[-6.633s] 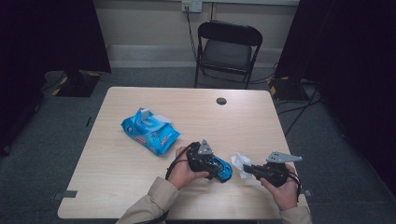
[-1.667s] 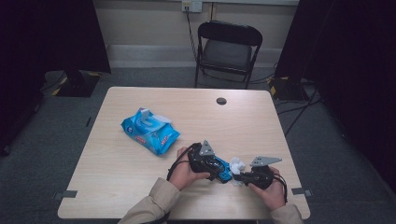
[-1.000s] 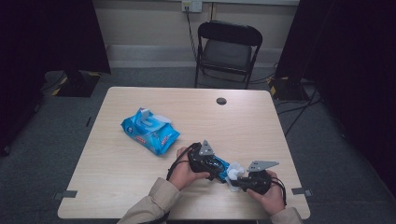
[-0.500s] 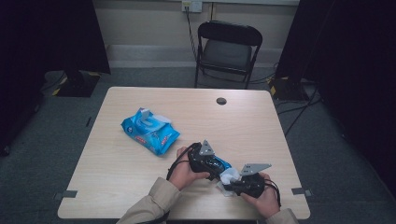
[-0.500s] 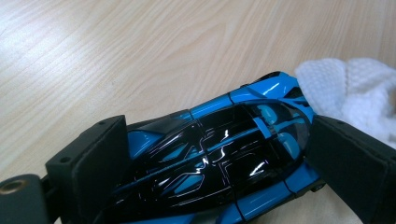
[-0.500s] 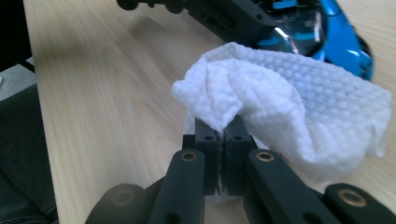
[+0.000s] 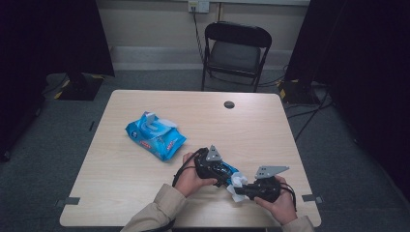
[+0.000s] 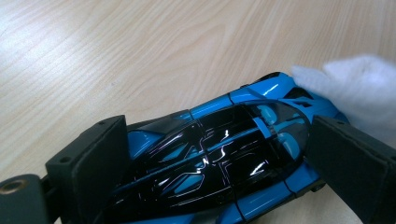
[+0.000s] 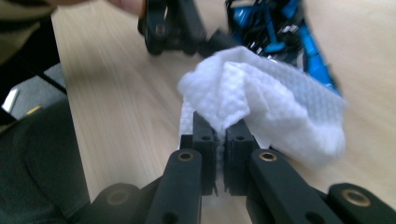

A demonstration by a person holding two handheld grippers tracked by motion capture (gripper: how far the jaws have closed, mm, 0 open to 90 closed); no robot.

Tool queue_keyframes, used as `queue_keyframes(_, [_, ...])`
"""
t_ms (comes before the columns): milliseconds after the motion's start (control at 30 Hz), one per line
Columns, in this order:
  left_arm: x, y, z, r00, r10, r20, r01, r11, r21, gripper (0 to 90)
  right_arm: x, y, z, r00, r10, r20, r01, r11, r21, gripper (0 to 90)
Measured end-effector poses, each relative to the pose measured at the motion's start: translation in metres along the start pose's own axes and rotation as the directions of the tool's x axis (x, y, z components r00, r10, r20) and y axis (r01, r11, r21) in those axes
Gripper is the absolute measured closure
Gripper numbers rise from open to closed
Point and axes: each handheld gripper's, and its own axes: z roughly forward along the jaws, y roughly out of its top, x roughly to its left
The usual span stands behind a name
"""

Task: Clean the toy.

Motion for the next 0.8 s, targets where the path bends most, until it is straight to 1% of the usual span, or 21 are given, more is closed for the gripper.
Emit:
queue_keyframes(67, [0.000, 0.000, 0.000, 1.0000, 0.001, 0.001, -0.001, 1.0000, 0.000, 5.7, -0.002, 0.004, -0.008, 0.9999, 0.012, 0.000, -0.012, 0.999, -0.035, 85.8])
queue_keyframes(167, [0.000, 0.000, 0.000, 1.0000, 0.000, 0.000, 0.000, 1.0000, -0.001, 5.7, -0.008, 0.009, -0.017, 0.9996, 0.022, 0.019, -0.020, 0.997, -0.073, 85.0])
queue_keyframes(233, [0.000, 0.000, 0.000, 1.0000, 0.001, -0.001, -0.001, 1.0000, -0.003, 5.7, -0.014, 0.012, -0.020, 0.9987, 0.040, 0.031, -0.037, 0.995, -0.095, 85.0])
queue_keyframes(267, [0.000, 0.000, 0.000, 1.0000, 0.000, 0.000, 0.000, 1.0000, -0.003, 5.7, -0.018, 0.014, -0.020, 0.9984, 0.041, 0.038, -0.038, 0.995, -0.096, 84.8])
queue_keyframes(333, [0.000, 0.000, 0.000, 1.0000, 0.000, 0.000, 0.000, 1.0000, -0.004, 5.7, -0.026, 0.017, -0.018, 0.9967, 0.039, 0.070, -0.033, 0.996, -0.088, 84.1])
queue_keyframes(433, [0.000, -0.001, 0.000, 1.0000, -0.001, -0.001, 0.001, 1.0000, -0.008, 5.7, -0.038, 0.022, -0.013, 0.9946, 0.051, 0.090, -0.043, 0.996, -0.084, 83.9])
queue_keyframes(533, [-0.001, -0.001, 0.000, 1.0000, -0.002, -0.002, 0.002, 0.9999, -0.011, 5.7, -0.050, 0.030, -0.002, 0.9926, 0.047, 0.112, -0.040, 0.997, -0.064, 84.2])
queue_keyframes(633, [-0.001, -0.002, 0.000, 1.0000, -0.001, -0.003, 0.001, 0.9999, -0.013, 5.7, -0.059, 0.039, 0.007, 0.9926, 0.058, 0.106, -0.051, 0.996, -0.066, 84.2])
queue_keyframes(733, [-0.002, -0.002, 0.001, 1.0000, 0.001, -0.003, -0.001, 0.9998, -0.022, 5.7, -0.067, 0.050, 0.020, 0.9932, 0.036, 0.111, -0.031, 0.999, -0.045, 83.6])
queue_keyframes(800, [-0.003, -0.002, 0.001, 1.0000, -0.001, -0.002, 0.001, 0.9998, -0.021, 5.7, -0.072, 0.054, 0.029, 0.9916, 0.039, 0.123, -0.036, 0.999, -0.024, 83.0])
